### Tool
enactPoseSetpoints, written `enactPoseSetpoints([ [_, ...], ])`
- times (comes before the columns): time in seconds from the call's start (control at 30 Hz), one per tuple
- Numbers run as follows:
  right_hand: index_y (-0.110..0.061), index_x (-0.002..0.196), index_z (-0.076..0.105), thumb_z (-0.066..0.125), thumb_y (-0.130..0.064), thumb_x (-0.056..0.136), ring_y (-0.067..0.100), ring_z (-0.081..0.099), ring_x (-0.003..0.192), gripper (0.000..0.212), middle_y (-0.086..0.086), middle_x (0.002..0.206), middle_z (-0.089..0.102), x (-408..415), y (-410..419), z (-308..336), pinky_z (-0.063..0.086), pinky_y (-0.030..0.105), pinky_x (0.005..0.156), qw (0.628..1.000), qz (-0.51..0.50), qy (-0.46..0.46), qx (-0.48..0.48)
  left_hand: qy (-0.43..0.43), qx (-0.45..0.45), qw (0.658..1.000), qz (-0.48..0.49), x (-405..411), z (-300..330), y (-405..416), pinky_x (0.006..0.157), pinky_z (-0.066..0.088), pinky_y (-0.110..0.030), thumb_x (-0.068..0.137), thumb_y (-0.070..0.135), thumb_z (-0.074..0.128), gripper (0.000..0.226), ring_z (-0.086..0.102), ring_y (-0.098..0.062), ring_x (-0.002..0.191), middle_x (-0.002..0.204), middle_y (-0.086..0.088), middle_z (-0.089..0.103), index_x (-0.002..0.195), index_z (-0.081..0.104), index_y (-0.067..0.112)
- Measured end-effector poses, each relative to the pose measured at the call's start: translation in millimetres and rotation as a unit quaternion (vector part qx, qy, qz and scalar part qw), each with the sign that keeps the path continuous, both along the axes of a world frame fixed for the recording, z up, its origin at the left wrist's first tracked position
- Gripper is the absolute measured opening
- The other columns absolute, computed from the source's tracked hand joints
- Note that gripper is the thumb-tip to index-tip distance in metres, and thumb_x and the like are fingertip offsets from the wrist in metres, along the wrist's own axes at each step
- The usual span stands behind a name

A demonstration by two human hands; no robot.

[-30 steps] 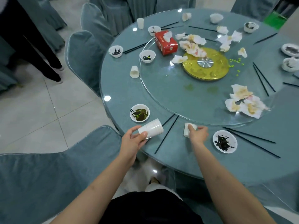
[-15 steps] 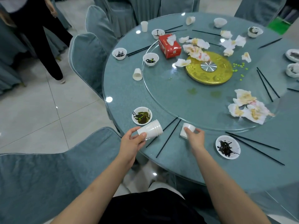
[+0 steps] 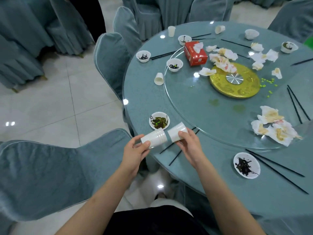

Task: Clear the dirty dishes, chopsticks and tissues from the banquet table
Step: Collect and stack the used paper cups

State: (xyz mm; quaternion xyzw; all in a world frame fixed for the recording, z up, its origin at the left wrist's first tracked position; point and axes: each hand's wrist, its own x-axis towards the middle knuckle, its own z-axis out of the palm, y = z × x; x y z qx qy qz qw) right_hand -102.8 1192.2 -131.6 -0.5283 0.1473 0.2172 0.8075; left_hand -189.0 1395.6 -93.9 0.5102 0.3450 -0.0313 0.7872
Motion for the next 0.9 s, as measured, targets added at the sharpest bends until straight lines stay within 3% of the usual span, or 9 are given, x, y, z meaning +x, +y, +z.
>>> enactPoseSetpoints([
  [0.23, -0.013, 0.133, 0.06, 0.067, -0.013, 0.095, 0.025, 0.069, 0.106, 0.039, 0.014, 0.125, 0.069, -19, 31, 16, 0.055, 0.043, 0.099, 0.996, 0.076, -0.043, -0.005, -0.027, -0.006, 0.999, 0.026, -31, 14, 22, 0.1, 0.055, -0.035, 0.095, 0.003, 0.068, 0.03, 0.067, -0.027, 0.117, 0.121, -0.018, 0.066, 0.123, 0.062, 0.014],
  [0.37, -0.019, 0.136, 0.061, 0.075, -0.025, 0.085, 0.024, 0.065, 0.111, 0.053, 0.012, 0.132, 0.066, -37, 52, 35, 0.056, 0.036, 0.088, 0.992, 0.111, -0.064, -0.012, -0.042, -0.004, 0.998, 0.04, -57, 21, 44, 0.1, 0.056, -0.035, 0.094, 0.005, 0.07, 0.035, 0.067, -0.029, 0.118, 0.125, -0.02, 0.066, 0.128, 0.061, 0.012],
  [0.57, -0.02, 0.138, 0.058, 0.076, -0.014, 0.087, 0.019, 0.063, 0.118, 0.054, 0.007, 0.133, 0.066, -98, 108, 59, 0.052, 0.04, 0.096, 0.975, 0.189, -0.11, -0.024, -0.08, -0.006, 0.995, 0.056, -125, 43, 86, 0.095, 0.058, -0.032, 0.095, 0.006, 0.07, 0.03, 0.073, -0.022, 0.107, 0.118, -0.016, 0.071, 0.123, 0.064, 0.016],
  [0.7, -0.019, 0.137, 0.06, 0.074, -0.017, 0.092, 0.019, 0.063, 0.115, 0.048, 0.007, 0.131, 0.066, -149, 149, 76, 0.056, 0.033, 0.088, 0.962, 0.236, -0.133, -0.02, -0.096, -0.005, 0.991, 0.092, -184, 56, 116, 0.096, 0.057, -0.034, 0.093, 0.008, 0.072, 0.035, 0.072, -0.022, 0.11, 0.118, -0.015, 0.072, 0.127, 0.064, 0.016],
  [0.9, -0.017, 0.136, 0.062, 0.065, -0.026, 0.097, 0.033, 0.059, 0.128, 0.04, 0.009, 0.137, 0.065, -218, 210, 90, 0.053, 0.05, 0.102, 0.951, 0.266, -0.156, -0.016, -0.117, 0.016, 0.983, 0.139, -275, 69, 162, 0.097, 0.058, -0.034, 0.09, 0.01, 0.076, 0.041, 0.072, -0.02, 0.11, 0.117, -0.01, 0.075, 0.129, 0.064, 0.016],
])
